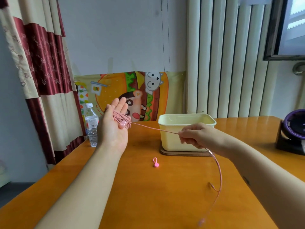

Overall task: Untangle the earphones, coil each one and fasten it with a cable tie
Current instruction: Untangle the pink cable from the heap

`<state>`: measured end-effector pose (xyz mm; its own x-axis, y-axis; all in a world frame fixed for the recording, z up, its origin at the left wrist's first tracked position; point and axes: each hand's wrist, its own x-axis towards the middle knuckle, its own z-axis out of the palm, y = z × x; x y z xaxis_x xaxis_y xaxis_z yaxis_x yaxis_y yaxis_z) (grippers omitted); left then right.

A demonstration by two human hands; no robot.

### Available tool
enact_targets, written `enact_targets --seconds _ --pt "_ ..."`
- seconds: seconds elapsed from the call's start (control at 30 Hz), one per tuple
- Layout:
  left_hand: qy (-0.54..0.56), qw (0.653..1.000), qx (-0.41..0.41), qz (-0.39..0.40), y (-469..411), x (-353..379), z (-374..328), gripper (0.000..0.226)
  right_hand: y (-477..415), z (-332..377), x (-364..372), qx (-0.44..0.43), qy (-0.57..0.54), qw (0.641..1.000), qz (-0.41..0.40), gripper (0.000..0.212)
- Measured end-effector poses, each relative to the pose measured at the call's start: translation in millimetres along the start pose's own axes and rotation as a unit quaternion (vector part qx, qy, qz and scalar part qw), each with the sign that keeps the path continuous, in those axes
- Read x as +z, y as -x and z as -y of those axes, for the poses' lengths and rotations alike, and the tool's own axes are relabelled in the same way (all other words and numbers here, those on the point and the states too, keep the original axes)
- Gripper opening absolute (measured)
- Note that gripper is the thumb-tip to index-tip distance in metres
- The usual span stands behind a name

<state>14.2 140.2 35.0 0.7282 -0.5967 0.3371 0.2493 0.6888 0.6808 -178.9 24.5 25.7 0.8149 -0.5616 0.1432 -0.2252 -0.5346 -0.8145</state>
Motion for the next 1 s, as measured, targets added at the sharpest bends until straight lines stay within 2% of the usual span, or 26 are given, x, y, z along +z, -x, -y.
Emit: enact_targets --seconds 0.1,0.27,0.37,0.43,0.53,0.63,0.73,0.83,0.9,1.0 --pt "0.013 0.999 -0.016 0.038 9 6 3 0.033 -6 -2 -2 0.018 0.113 0.993 -0.019 0.039" --pt "0.053 0.982 -0.047 0.173 25 31 -11 0.032 -7 -20 -5 0.109 0.147 0.982 0.038 0.040" --pt "0.060 0.967 -0.078 0.235 33 46 -14 0.035 -10 -20 1 0.038 0.127 0.991 0.014 0.031" --pt "0.059 0.960 -0.097 0.258 37 52 -12 0.036 -10 -10 5 -0.032 0.030 0.999 -0.020 0.027" --pt "0.061 0.953 -0.118 0.272 41 58 -11 0.036 -7 15 11 -0.129 -0.125 0.984 -0.008 0.034" --pt "0.071 0.948 -0.130 0.280 45 63 -12 0.037 -6 32 16 -0.194 -0.163 0.967 -0.004 0.042" --pt "0.066 0.948 -0.131 0.283 45 66 -15 0.038 -5 38 20 -0.210 -0.175 0.962 0.007 0.028" --pt "0.064 0.952 -0.115 0.276 43 67 -19 0.038 -3 36 25 -0.191 -0.229 0.954 0.022 0.016" --pt "0.076 0.957 -0.104 0.260 40 66 -22 0.038 -2 33 28 -0.194 -0.184 0.963 -0.025 0.020" --pt "0.117 0.959 -0.106 0.234 36 64 -22 0.036 -1 31 33 -0.195 -0.024 0.976 -0.095 0.023"
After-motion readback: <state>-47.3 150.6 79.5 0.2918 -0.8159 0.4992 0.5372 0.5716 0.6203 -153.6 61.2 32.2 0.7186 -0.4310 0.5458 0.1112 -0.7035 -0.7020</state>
